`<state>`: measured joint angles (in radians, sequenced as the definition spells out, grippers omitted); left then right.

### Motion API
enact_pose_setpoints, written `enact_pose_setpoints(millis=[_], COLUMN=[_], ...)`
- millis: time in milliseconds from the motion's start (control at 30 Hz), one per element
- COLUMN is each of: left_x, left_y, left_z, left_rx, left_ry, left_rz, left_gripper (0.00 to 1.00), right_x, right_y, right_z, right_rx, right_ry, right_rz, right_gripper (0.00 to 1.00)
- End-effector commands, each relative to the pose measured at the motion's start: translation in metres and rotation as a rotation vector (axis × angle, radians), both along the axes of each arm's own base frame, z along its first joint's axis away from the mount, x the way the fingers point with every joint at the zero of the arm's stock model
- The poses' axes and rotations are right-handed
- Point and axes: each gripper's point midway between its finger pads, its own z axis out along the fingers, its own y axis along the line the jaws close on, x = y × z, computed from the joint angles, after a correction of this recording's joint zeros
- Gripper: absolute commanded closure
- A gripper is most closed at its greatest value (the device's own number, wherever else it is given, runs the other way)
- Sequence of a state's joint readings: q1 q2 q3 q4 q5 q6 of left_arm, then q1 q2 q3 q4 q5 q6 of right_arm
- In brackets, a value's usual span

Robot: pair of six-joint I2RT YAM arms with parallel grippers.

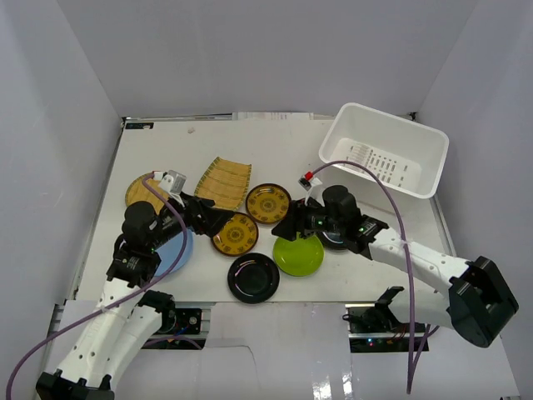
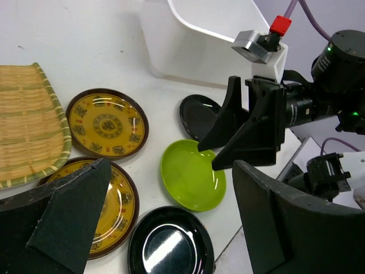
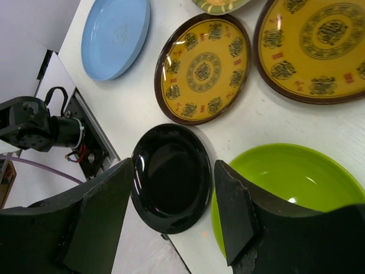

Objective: Place the plates into the plastic bin on the countertop

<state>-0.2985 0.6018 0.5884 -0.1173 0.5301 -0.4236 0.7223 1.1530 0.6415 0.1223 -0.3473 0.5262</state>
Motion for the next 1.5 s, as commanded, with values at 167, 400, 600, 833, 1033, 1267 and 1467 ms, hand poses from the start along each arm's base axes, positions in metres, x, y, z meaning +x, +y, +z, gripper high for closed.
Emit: enact_pose_setpoints(millis=[167, 400, 600, 833, 1033, 1267, 1467], left_x=[0.018, 0.021, 0.018, 0.016, 0.015, 0.013, 0.014], left_y=[0.030, 0.041, 0.041, 0.040, 0.037, 0.034, 0.034], left_z=[0.013, 0.015, 0.019, 0.022, 0.022, 0.021, 0.020], left_rx=[0.019, 0.014, 0.002, -0.006, -0.003, -0.002, -0.002], left_ry=[-0.009, -0.008, -0.019, -0.028, -0.030, -0.026, -0.022], left_rz=[0.223, 0.291, 0.289, 0.283, 0.274, 0.257, 0.258], left_gripper=[0.02, 0.02, 0.02, 0.02, 0.02, 0.02, 0.02], right_x=[0.067, 0.134, 0.192, 0.228, 0.239, 0.247, 0.254], right_y=[0.037, 0.071, 0.093, 0.111, 0.117, 0.133, 0.143], right_z=[0.041, 0.033, 0.013, -0.035, -0.064, -0.093, -0.101], right_rx=[0.069, -0.013, -0.140, -0.246, -0.289, -0.279, -0.237], right_ry=[-0.109, -0.128, -0.140, -0.095, -0.057, -0.008, 0.031], right_rz=[-0.227, -0.333, -0.444, -0.497, -0.528, -0.489, -0.482], right_gripper=[0.35, 0.36, 0.35, 0.30, 0.31, 0.43, 0.59])
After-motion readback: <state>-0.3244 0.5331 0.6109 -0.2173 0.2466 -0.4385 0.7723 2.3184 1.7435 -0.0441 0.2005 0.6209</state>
